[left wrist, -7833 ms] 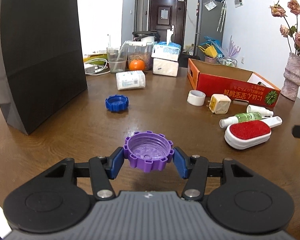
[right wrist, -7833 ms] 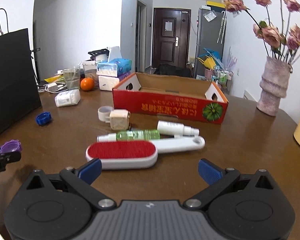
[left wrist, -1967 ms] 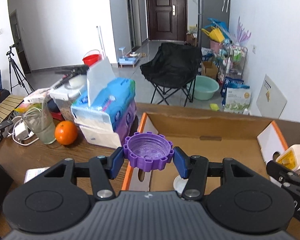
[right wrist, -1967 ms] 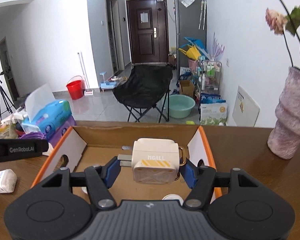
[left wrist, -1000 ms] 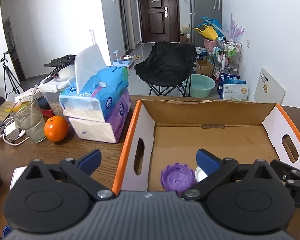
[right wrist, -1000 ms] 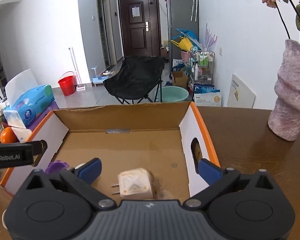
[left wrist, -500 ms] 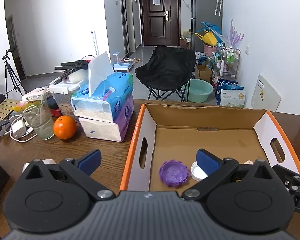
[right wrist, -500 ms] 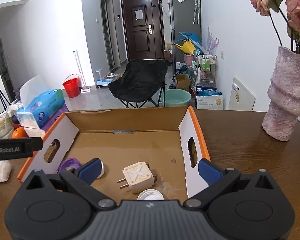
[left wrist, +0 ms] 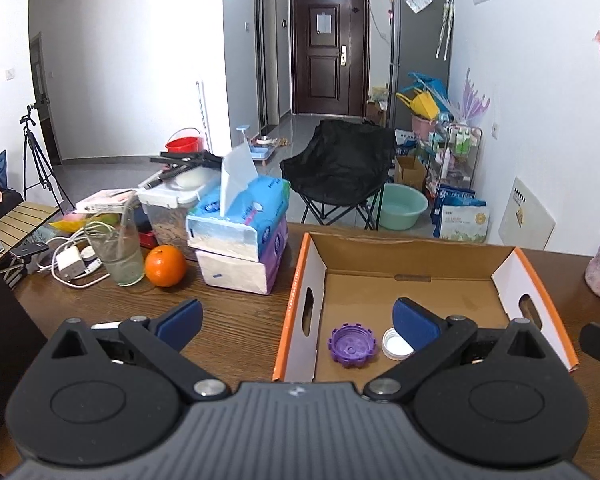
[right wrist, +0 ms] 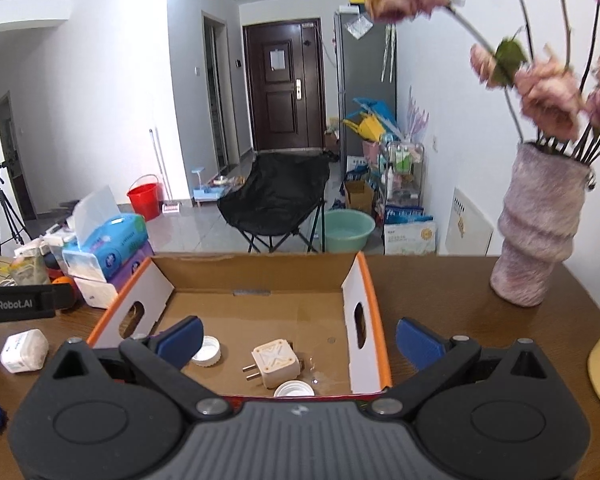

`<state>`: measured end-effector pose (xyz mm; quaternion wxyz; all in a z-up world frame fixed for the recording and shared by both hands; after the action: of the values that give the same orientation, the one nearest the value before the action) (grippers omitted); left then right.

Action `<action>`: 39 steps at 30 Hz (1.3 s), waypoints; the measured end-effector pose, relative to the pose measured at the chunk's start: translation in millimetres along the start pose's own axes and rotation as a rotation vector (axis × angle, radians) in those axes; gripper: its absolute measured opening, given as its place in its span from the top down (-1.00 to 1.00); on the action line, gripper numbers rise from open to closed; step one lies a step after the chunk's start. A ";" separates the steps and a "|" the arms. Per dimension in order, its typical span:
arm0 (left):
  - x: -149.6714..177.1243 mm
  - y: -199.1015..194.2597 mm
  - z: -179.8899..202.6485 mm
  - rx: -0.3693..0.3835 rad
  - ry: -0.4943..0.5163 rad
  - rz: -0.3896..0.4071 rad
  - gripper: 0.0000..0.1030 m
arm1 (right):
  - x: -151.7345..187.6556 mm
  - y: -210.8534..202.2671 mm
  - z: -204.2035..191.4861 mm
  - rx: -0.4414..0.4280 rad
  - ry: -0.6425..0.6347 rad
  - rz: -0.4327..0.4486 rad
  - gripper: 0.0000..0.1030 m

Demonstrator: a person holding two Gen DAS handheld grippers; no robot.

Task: Organize rigid objects
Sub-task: 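Withdraw both open tools up and away from the box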

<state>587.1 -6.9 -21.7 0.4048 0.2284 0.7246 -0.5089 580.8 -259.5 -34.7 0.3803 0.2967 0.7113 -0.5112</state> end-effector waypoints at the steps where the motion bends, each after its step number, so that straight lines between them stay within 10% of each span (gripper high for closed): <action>1: 0.1 -5.0 -2.4 0.001 -0.003 0.004 -1.00 | -1.4 -6.0 -1.1 0.002 -0.004 0.004 -1.00; 39: 88.7 -155.1 -71.6 0.088 0.006 0.150 -1.00 | 81.1 -196.0 -78.3 -0.055 -0.129 0.164 -1.00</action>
<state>396.1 -6.7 2.4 0.4294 0.3011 0.6834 -0.5079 359.9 -241.2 9.9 0.4737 0.3098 0.6728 -0.4765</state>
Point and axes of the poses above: each gripper's, at about its wrist camera, not at the fingertips, and y roughly the way its jaws point, z to its right, x to its underside, the point moved 6 cm from there along y, roughly the way its jaws point, and after that the axes turned 13 degrees about -x, right-handed, at the moved point
